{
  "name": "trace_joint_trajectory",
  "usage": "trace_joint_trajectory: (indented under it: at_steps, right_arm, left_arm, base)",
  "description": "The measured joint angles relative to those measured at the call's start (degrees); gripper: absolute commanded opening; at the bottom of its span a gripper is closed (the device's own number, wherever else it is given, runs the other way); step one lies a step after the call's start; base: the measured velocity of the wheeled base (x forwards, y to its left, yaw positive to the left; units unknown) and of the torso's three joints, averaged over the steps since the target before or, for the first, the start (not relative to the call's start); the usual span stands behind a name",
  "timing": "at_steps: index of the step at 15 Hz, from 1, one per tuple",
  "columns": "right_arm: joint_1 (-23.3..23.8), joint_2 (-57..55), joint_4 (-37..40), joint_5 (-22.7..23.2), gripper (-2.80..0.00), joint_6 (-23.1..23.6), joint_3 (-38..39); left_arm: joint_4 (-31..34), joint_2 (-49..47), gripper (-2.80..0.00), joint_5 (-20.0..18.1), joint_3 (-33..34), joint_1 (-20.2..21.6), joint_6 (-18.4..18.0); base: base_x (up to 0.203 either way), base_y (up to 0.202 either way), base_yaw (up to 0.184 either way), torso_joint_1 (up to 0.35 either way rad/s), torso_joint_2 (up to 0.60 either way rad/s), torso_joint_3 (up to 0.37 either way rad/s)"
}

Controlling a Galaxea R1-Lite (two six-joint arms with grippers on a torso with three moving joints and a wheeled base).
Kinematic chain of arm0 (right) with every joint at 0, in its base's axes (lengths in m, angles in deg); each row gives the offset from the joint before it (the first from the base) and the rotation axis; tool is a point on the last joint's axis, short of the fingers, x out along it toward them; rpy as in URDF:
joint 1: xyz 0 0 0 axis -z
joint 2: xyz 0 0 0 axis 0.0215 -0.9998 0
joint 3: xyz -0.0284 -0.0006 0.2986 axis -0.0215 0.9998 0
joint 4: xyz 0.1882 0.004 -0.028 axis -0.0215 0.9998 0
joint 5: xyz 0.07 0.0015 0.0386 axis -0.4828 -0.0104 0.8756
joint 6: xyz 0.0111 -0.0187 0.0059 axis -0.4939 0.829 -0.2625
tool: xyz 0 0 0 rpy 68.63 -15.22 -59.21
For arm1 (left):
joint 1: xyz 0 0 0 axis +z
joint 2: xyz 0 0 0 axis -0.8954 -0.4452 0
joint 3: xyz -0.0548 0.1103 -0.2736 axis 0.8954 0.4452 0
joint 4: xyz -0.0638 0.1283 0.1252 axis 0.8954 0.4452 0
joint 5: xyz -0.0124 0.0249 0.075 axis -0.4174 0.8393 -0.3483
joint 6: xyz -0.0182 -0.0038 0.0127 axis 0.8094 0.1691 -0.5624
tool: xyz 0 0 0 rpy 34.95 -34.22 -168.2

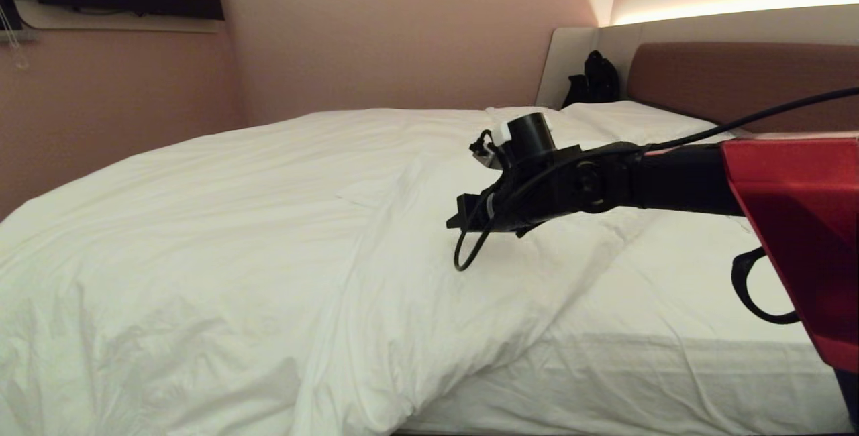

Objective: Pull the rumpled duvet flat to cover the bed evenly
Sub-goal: Hold the folded corner of the quilt

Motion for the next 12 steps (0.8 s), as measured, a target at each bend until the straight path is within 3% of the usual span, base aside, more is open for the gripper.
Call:
trace_joint_trajectory:
  at_steps: [8, 12]
  right_arm:
    - [-4.91, -4.33, -0.9, -8.49, 0.0, 8.39, 0.05]
    - [-6.76, -8.2, -5.25, -13.43, 0.0, 12.47, -0.17]
  left_arm:
    - [-0.01, 0.0, -2.8, -0.01, 0.0, 0.06, 0.0]
    - [-0.01, 0.0, -2.8, 0.02, 0.0, 0.05, 0.02]
  base:
    - [0.0, 0.0, 0.0, 0.0, 0.0, 0.0]
    - [0.0, 0.0, 0.0, 0.0, 0.0, 0.0]
